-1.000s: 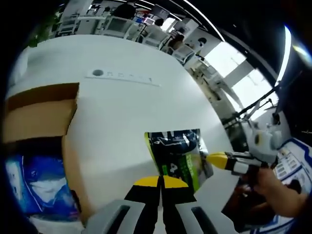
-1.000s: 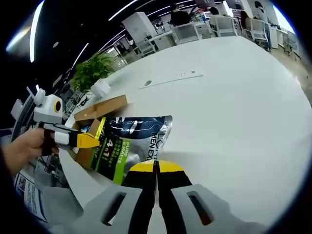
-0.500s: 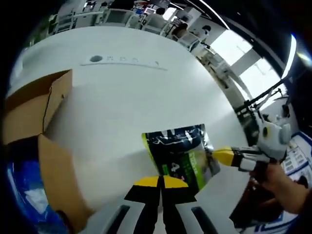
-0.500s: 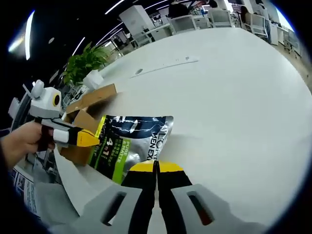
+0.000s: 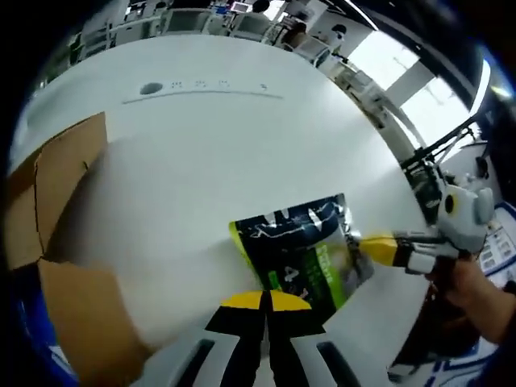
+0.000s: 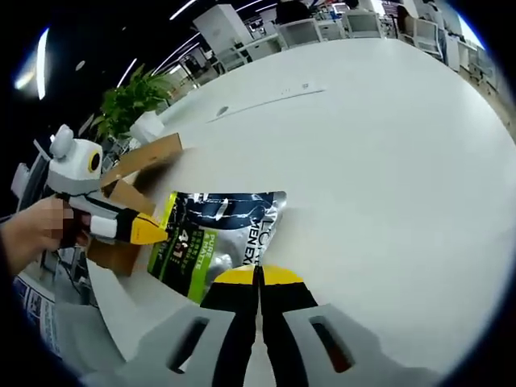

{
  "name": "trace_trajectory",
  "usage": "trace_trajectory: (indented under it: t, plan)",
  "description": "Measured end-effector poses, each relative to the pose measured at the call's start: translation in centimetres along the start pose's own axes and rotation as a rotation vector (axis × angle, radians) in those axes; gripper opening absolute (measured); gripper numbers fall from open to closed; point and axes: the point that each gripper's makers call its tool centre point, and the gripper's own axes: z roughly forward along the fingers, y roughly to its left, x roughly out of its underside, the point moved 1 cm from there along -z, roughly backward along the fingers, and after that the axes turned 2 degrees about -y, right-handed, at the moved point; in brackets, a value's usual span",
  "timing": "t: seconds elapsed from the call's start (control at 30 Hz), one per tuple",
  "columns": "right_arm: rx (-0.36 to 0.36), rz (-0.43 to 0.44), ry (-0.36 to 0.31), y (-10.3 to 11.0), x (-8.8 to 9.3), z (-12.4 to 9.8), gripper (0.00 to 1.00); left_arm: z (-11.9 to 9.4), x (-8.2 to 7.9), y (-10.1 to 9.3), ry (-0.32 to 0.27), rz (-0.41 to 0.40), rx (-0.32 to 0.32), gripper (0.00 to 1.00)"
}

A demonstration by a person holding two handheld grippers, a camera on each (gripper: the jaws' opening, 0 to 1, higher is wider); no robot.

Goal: Operate the shoe box by opening the lid, removing the specified soft item, and placing it in the target area until the item is outside and the box remains undamaged.

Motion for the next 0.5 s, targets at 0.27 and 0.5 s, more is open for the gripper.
trace_trajectory:
  t: [0.27,0.5]
  plan:
    - [0.007,-0.005,0.012,-0.6,0.3,0.3,0.00,0.7,0.1,0.1,0.009,0.003,0.004,0.00]
    - [0.007,-0.005,0.009,-0.8,0.4,0.6,0.00,1.2,0.2,0.5,0.013,0.004,-0.002,0.00]
